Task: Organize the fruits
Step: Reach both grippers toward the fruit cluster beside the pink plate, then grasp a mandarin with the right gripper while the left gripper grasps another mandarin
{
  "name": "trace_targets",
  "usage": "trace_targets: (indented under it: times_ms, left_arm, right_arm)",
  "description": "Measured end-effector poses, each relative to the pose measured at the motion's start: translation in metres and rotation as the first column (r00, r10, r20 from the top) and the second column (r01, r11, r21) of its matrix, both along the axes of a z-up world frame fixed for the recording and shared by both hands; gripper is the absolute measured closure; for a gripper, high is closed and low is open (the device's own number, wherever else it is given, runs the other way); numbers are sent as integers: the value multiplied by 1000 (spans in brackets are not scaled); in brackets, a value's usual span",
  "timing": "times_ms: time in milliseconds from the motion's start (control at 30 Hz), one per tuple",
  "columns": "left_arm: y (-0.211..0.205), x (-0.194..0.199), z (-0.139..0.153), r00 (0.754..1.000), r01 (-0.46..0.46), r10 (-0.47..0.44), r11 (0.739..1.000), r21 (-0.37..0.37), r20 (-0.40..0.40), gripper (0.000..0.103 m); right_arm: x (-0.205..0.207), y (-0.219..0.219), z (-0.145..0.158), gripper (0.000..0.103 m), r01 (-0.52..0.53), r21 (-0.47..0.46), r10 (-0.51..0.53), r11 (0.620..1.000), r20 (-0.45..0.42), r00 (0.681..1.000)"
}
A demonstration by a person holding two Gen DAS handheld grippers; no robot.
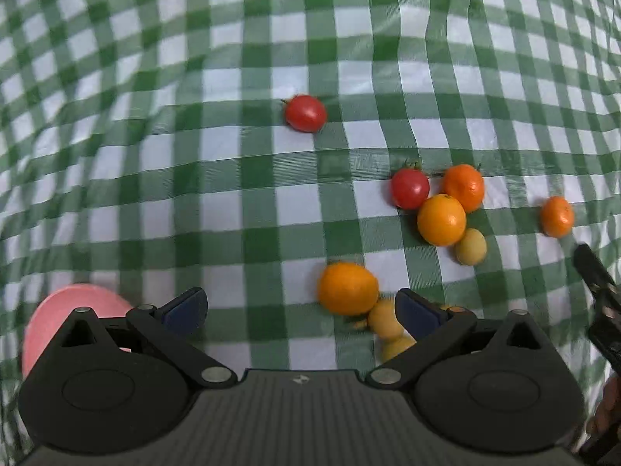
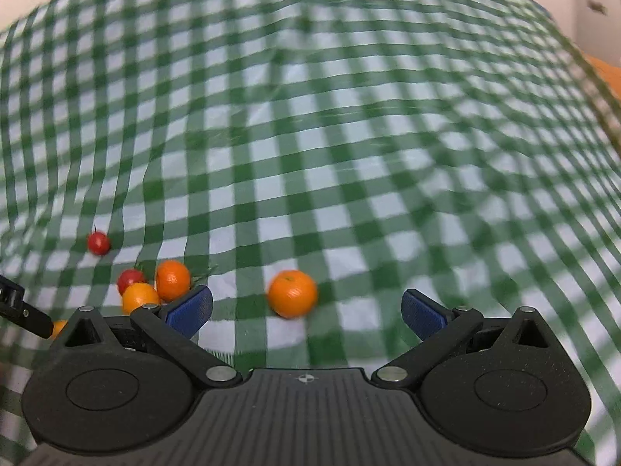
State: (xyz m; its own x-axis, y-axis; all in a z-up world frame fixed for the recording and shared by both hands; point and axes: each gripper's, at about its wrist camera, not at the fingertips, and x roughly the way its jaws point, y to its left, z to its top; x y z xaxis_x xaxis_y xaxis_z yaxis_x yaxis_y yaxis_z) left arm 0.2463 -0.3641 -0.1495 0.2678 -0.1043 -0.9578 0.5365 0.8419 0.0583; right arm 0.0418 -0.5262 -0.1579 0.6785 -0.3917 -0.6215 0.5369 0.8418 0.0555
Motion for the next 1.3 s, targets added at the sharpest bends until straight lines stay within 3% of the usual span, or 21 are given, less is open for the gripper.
trace_targets:
  times_ms: [100,300,367,533,567,600,667,700,833,967,1133,1300]
  left_arm:
    - [-7,11,-19,999,-8,8,1000,22,-32,0]
    - [1,21,-47,996,-27,31,998,54,-88,0]
    - [10,24,-47,995,-46,47,999,15,-93,0]
    - [13,27,-46,993,-39,44,998,51,-111,2]
    - [11,27,-43,993,-45,51,997,55,-106,6]
    - [12,25,-39,993,-48,52,998,42,-103,18]
    - [14,20,-31,995,-38,39,999,16,-92,49]
    - [14,18,-27,995,-31,32,999,15,-91,64]
    - [17,16,-17,996,-41,40,999,-5,-81,64]
    - [37,9,12,997,-52,49,997,-49,-57,64]
    - [72,-35,57,999,-50,51,995,-85,14,64]
    - [125,-80,79,996,-86,88,995,-47,23,64]
  right_arm:
    - [26,-8,-18,1,-38,-18,37,999,-35,999]
    - [46,-25,-52,1,-54,42,57,998,-71,996]
    - [46,-18,-59,1,-65,-14,64,998,-68,996]
    - [48,-17,-61,4,-55,-30,52,998,-68,996]
    - [46,-15,-59,17,-51,-44,48,998,-63,997]
    - [44,-10,-56,34,-53,-49,50,997,-56,997]
    - [41,-4,-53,61,-53,-71,48,996,-59,997]
    - [40,-4,-51,63,-52,-74,47,996,-66,997]
    - [33,-2,-42,63,-13,-54,10,998,-68,998]
    - [14,4,-15,63,14,-63,-15,998,-25,1000]
    - [-21,39,27,63,-27,-66,30,997,56,998]
    - [-54,95,55,63,-97,-15,98,995,95,991]
